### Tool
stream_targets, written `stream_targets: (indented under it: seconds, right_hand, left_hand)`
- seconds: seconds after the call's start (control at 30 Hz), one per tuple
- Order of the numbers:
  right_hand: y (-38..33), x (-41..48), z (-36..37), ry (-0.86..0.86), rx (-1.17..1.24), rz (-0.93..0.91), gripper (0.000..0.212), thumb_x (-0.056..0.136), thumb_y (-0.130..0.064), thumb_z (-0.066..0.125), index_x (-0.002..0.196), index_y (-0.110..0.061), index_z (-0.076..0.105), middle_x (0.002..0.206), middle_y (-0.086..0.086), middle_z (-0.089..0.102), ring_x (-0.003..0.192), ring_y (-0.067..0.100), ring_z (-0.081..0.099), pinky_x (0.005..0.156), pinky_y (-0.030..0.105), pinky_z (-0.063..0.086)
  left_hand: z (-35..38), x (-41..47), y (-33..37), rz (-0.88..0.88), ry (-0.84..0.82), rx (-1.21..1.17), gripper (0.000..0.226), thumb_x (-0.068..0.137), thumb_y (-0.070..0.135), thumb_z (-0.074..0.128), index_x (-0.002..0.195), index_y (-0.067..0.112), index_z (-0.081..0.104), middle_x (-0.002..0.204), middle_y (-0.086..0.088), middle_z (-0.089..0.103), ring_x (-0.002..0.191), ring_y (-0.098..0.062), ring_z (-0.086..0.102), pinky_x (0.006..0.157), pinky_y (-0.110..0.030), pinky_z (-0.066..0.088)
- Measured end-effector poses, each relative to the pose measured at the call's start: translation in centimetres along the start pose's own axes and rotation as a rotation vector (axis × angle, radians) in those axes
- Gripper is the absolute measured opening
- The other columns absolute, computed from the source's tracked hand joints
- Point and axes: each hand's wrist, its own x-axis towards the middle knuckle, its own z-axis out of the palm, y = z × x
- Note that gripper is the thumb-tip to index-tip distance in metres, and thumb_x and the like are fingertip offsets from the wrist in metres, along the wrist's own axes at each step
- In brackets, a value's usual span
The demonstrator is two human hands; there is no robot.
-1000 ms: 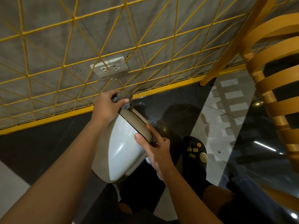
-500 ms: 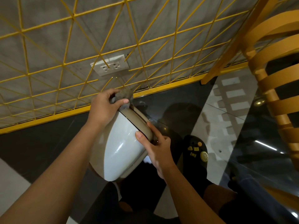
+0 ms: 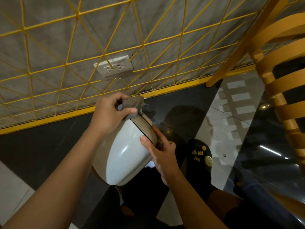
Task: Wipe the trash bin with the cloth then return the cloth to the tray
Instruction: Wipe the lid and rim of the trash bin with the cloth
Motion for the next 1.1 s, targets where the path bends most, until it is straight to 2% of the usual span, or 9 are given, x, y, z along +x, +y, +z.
stream_targets:
  seconds: [0.23, 0.37, 0.47, 0.63, 0.73, 0.8, 0.9, 1.0, 1.1]
  right_hand:
    - [-0.2, -0.3, 0.1, -0.013, -0.072, -0.012, 0.056, 0.056, -0.068, 0.068, 0.108, -0.067, 0.046, 0.105, -0.023, 0.025, 0.1, 0.007, 0.045, 0.078, 0.02, 0.049]
    - [-1.2, -0.2, -0.3, -0.08, -0.088, 0.037, 0.069, 0.042, -0.074, 0.067, 0.107, -0.065, 0.046, 0.113, -0.011, 0.027, 0.104, 0.014, 0.046, 0.088, 0.031, 0.052]
    - [-2.4, -0.3, -0.9, -0.166, -0.09, 0.12, 0.083, 0.04, -0.073, 0.068, 0.117, -0.058, 0.043, 0.12, -0.008, 0.022, 0.11, 0.021, 0.043, 0.089, 0.033, 0.046]
    - [-5.4, -0.8, -0.8, -0.062, -0.21, 0.029, 0.077, 0.056, -0.075, 0.055, 0.127, -0.047, 0.042, 0.135, -0.007, 0.02, 0.129, 0.022, 0.031, 0.099, 0.031, 0.033]
    - [-7.9, -0.9, -0.3, -0.158, 0.041, -0.082, 0.053, 0.07, -0.072, 0.043, 0.113, -0.044, 0.057, 0.132, -0.002, 0.043, 0.121, 0.01, 0.049, 0.1, 0.029, 0.04]
    - [-9.3, -1.0, -0.2, -0.349, 0.273, -0.075, 0.052, 0.076, -0.062, 0.042, 0.107, -0.028, 0.066, 0.113, 0.004, 0.064, 0.103, 0.012, 0.063, 0.083, 0.024, 0.052]
    - [-9.5, 0.0, -1.4, -0.279, 0.392, -0.071, 0.044, 0.087, -0.039, 0.051, 0.119, -0.009, 0.057, 0.108, 0.014, 0.066, 0.097, 0.021, 0.066, 0.077, 0.028, 0.056]
    - [-8.6, 1.1, -3.5, -0.13, 0.417, -0.066, 0.029, 0.091, -0.026, 0.052, 0.117, -0.013, 0.056, 0.102, 0.012, 0.067, 0.087, 0.021, 0.068, 0.068, 0.033, 0.058]
    - [-7.5, 1.9, -5.2, 0.001, 0.347, -0.054, 0.036, 0.089, -0.032, 0.054, 0.122, -0.015, 0.053, 0.108, 0.011, 0.067, 0.092, 0.02, 0.068, 0.067, 0.028, 0.055]
  left_hand:
    - [0.2, 1.6, -1.3, -0.279, 0.23, 0.063, 0.04, 0.077, 0.026, 0.072, 0.11, 0.005, 0.062, 0.106, -0.009, 0.065, 0.099, -0.021, 0.059, 0.08, -0.026, 0.044]
    - [0.3, 0.2, -0.6, -0.583, 0.572, -0.255, 0.035, 0.077, 0.032, 0.072, 0.104, 0.012, 0.063, 0.103, -0.003, 0.064, 0.095, -0.018, 0.06, 0.083, -0.028, 0.047]
    - [-0.6, -1.7, 0.9, -0.622, 0.661, -0.53, 0.033, 0.081, 0.028, 0.069, 0.11, 0.012, 0.065, 0.104, -0.002, 0.068, 0.093, -0.013, 0.064, 0.084, -0.027, 0.052]
    - [-0.9, -4.9, 4.7, -0.485, 0.565, -0.542, 0.006, 0.082, 0.023, 0.065, 0.087, 0.023, 0.068, 0.084, 0.005, 0.067, 0.078, -0.009, 0.062, 0.08, -0.035, 0.05]
    - [0.6, -6.3, 6.7, -0.367, 0.359, -0.467, 0.022, 0.083, 0.02, 0.064, 0.103, 0.028, 0.066, 0.108, -0.003, 0.062, 0.095, -0.014, 0.062, 0.089, -0.035, 0.05]
    - [1.6, -6.9, 7.4, -0.208, 0.196, -0.325, 0.03, 0.084, 0.017, 0.063, 0.112, 0.028, 0.063, 0.113, 0.0, 0.055, 0.101, -0.009, 0.057, 0.09, -0.024, 0.047]
    - [2.5, -7.2, 7.9, -0.012, 0.004, -0.171, 0.039, 0.086, 0.02, 0.06, 0.124, 0.021, 0.058, 0.117, 0.002, 0.059, 0.106, -0.006, 0.056, 0.092, -0.019, 0.045]
    - [2.8, -6.8, 6.7, -0.02, 0.096, 0.155, 0.04, 0.088, 0.033, 0.054, 0.127, 0.022, 0.054, 0.131, 0.003, 0.054, 0.119, -0.015, 0.047, 0.1, -0.03, 0.033]
    - [3.4, -6.4, 4.9, -0.19, 0.051, 0.505, 0.06, 0.091, 0.049, 0.041, 0.14, 0.016, 0.032, 0.15, -0.003, 0.027, 0.135, -0.021, 0.021, 0.103, -0.039, 0.016]
